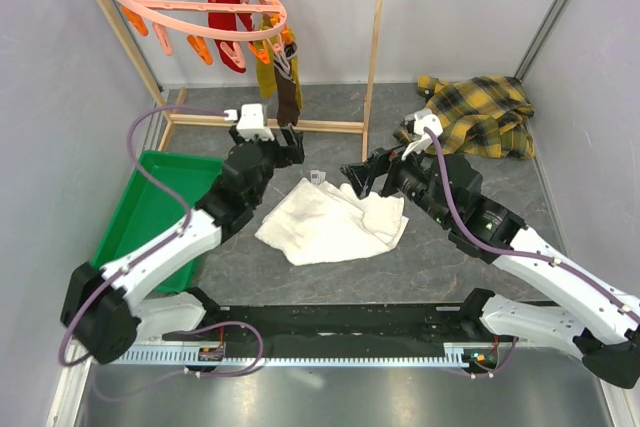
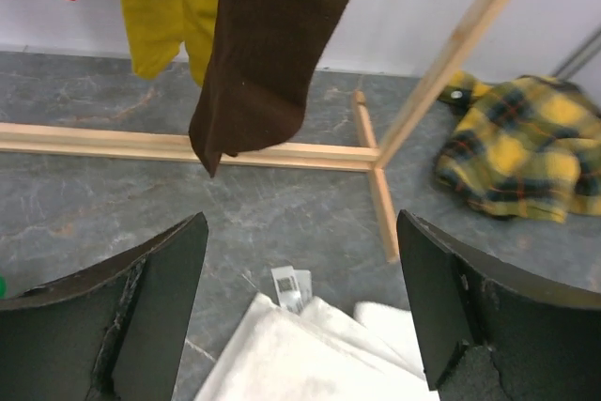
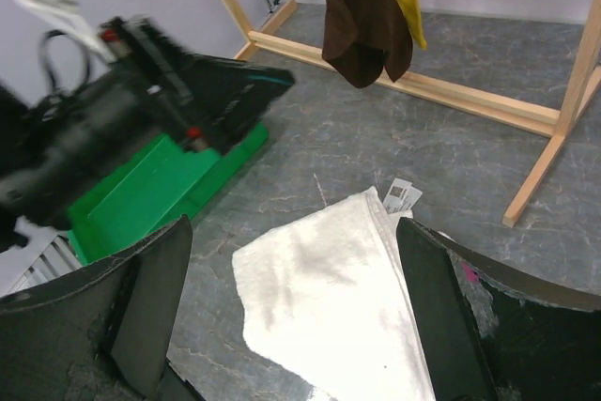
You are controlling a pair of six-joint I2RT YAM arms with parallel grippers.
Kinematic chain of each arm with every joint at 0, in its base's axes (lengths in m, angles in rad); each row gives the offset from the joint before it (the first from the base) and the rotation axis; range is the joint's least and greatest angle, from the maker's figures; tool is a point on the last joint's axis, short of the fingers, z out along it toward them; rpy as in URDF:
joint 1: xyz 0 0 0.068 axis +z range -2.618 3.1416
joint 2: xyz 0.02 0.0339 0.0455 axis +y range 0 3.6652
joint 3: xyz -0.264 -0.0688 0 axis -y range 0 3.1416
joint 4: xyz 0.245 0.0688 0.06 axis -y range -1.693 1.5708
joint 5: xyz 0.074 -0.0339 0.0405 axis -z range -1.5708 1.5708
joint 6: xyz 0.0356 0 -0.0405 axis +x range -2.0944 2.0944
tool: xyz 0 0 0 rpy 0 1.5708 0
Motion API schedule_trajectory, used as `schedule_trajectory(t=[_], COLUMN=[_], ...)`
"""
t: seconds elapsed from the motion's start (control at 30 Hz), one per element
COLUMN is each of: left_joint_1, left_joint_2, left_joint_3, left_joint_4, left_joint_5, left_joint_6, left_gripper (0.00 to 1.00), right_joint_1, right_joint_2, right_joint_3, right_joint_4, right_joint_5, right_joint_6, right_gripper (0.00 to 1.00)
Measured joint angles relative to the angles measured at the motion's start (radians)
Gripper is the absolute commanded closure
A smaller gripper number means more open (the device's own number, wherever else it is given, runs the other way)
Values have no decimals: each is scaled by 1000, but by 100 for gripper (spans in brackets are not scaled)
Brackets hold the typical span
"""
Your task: Remove the socks clipped to the hanger
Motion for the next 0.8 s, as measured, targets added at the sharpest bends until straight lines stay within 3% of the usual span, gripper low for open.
schedule_trajectory(t=[0.17,0.47,0.67,0.73,0.8], left_joint_1=[34,126,144,144,144], left_joint_2=[184,227,369,427,465], left_joint_3=[83,128,186,206,215], left_joint_4=[58,150,200,207,212], left_joint_5=[-21,18,34,41,43], left_joint_6=[33,69,94,105,112], left_gripper=[14,13,14,24,58], right_joint_1=[0,0,0,0,0], right_joint_2=[-18,-11,-11,-8,0], right_joint_3=[-1,8,9,11,20], right_joint_4=[14,3,1,0,0], right_joint_5=[-6,6,28,41,53], right_joint_6=[-35,-68,-93,-104,-115], right_gripper=[2,2,2,2,2])
